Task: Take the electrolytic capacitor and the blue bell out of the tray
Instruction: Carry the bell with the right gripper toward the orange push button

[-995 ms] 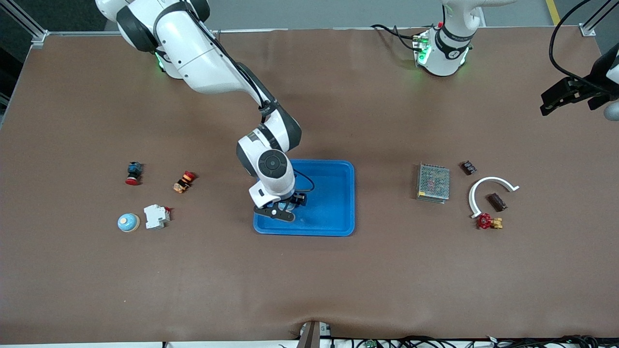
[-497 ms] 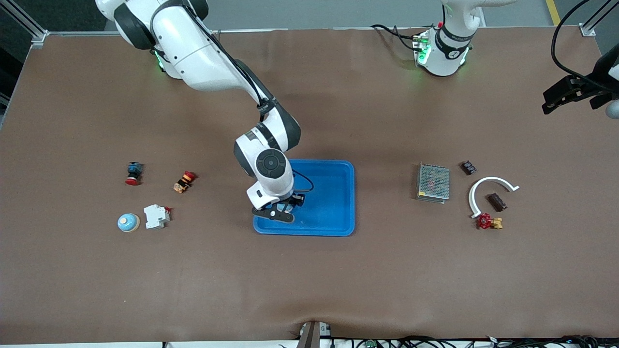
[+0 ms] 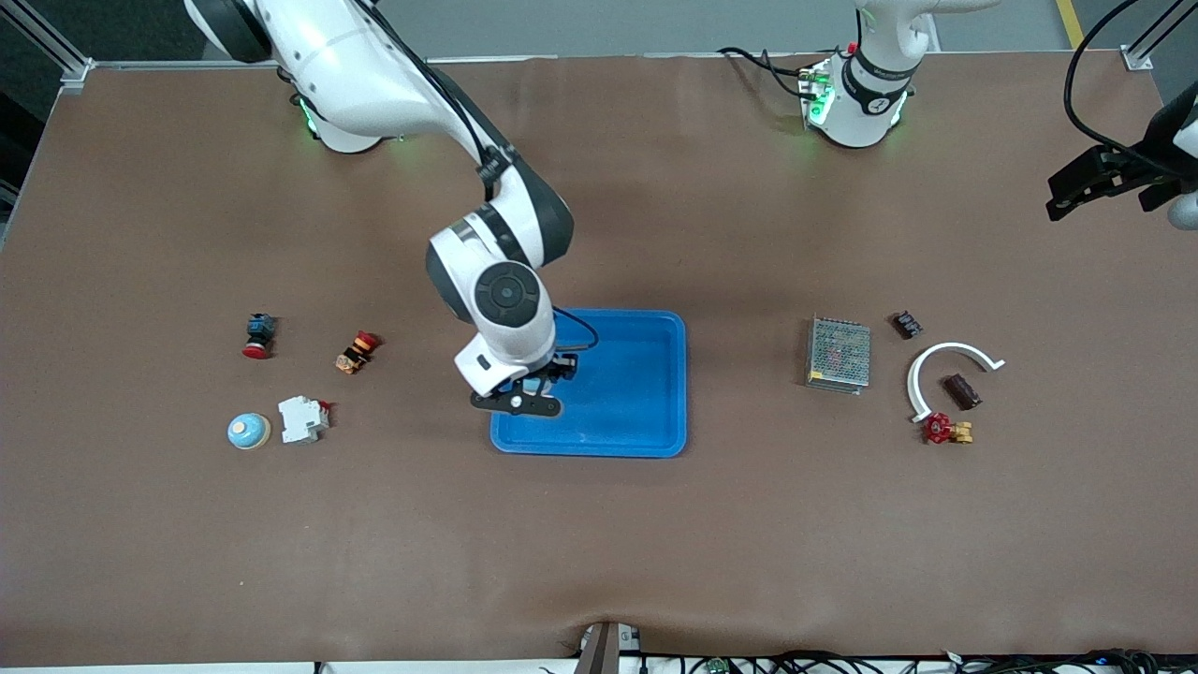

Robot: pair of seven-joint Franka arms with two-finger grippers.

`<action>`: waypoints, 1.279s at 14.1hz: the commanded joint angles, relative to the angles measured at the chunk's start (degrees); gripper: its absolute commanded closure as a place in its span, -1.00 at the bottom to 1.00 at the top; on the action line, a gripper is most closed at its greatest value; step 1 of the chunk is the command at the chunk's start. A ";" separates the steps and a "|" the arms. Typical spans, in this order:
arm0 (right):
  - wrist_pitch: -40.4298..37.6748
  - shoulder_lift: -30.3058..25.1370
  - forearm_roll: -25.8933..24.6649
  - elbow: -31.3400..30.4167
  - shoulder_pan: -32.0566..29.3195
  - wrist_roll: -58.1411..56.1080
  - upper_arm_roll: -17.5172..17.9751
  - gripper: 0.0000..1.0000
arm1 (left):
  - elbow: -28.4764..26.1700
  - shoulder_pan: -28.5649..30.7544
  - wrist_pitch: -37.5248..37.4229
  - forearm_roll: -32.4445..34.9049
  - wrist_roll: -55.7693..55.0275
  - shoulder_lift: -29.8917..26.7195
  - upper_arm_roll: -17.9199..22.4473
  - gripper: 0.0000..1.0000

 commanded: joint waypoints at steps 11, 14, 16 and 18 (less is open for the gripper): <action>-9.17 -19.83 -0.90 -16.18 -17.75 -43.84 0.47 0.29 | -0.54 -0.70 -0.21 -0.79 1.08 -0.03 0.39 -1.00; 2.24 -26.34 -0.99 -30.50 -20.22 -49.57 0.38 0.29 | -0.72 -0.61 -0.29 -0.97 1.08 -0.30 0.30 -1.00; 8.05 -27.76 -0.99 -36.76 -22.76 -54.30 0.38 0.29 | -0.54 -0.70 -0.29 -0.97 1.08 -0.30 0.30 -1.00; 12.27 -27.94 -0.99 -41.16 -26.36 -60.80 0.47 0.29 | -0.54 -0.53 -0.29 -1.05 1.08 -0.38 -0.58 -1.00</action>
